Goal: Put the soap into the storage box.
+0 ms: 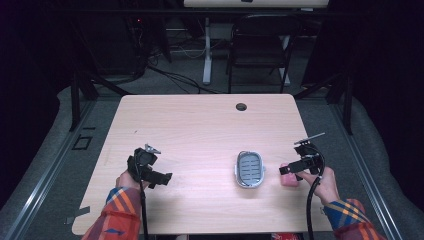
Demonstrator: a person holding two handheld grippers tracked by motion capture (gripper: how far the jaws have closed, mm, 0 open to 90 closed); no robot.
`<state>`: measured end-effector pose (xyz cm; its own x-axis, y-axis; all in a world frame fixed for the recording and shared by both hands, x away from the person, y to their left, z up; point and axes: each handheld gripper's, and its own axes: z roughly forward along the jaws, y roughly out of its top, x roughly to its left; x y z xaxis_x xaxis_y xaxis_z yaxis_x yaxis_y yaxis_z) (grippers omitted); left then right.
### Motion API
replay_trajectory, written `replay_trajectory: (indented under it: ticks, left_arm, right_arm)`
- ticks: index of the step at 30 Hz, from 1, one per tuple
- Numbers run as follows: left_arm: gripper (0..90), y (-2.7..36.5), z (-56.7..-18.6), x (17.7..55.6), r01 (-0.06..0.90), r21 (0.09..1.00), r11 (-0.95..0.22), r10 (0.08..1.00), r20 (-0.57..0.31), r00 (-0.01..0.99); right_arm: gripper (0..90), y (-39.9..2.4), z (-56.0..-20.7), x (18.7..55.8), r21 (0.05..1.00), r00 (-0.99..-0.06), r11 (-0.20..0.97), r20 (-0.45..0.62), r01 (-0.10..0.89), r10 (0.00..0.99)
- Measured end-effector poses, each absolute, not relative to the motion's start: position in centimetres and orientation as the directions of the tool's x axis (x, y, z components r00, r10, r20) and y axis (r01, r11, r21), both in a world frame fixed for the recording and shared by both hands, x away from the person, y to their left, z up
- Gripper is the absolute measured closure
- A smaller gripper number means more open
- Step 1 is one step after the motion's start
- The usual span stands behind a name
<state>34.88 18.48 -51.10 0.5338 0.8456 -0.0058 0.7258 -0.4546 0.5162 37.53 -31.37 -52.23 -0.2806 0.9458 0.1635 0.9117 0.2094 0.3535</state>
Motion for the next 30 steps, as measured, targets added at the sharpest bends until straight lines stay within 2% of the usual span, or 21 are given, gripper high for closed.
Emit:
replay_trajectory:
  ticks: [10,15,20,22,24,25,30]
  left_arm:
    - [0.0,18.3,-51.2,34.9,0.725,0.51,-0.463,0.843,-0.002,0.539]
    - [0.0,18.2,-51.3,34.9,0.725,0.506,-0.467,0.841,0.001,0.541]
    - [0.0,18.3,-51.2,34.9,0.726,0.505,-0.468,0.842,0.004,0.54]
    - [0.0,18.2,-51.2,34.9,0.725,0.505,-0.469,0.841,0.006,0.541]
    - [0.0,18.2,-51.2,34.8,0.725,0.502,-0.471,0.841,0.007,0.542]
    - [0.0,18.2,-51.2,34.8,0.725,0.502,-0.471,0.841,0.007,0.542]
    - [0.0,18.3,-51.2,34.8,0.726,0.501,-0.471,0.841,0.006,0.542]
  right_arm:
    - [0.0,-31.1,-52.7,38.0,0.341,-0.27,0.207,0.149,0.917,0.951]
    - [0.0,-30.5,-53.2,38.6,0.293,-0.284,0.242,0.113,0.925,0.952]
    - [0.0,-30.2,-53.4,38.6,0.285,-0.287,0.251,0.092,0.925,0.954]
    - [6.3,-30.1,-53.4,38.6,0.284,-0.288,0.253,0.089,0.925,0.953]
    - [8.3,-30.1,-53.4,38.5,0.276,-0.287,0.254,0.085,0.927,0.954]
    - [13.5,-30.1,-53.3,38.5,0.27,-0.298,0.265,0.088,0.926,0.95]
    - [15.8,-30.1,-53.4,38.5,0.246,-0.298,0.267,0.097,0.932,0.95]
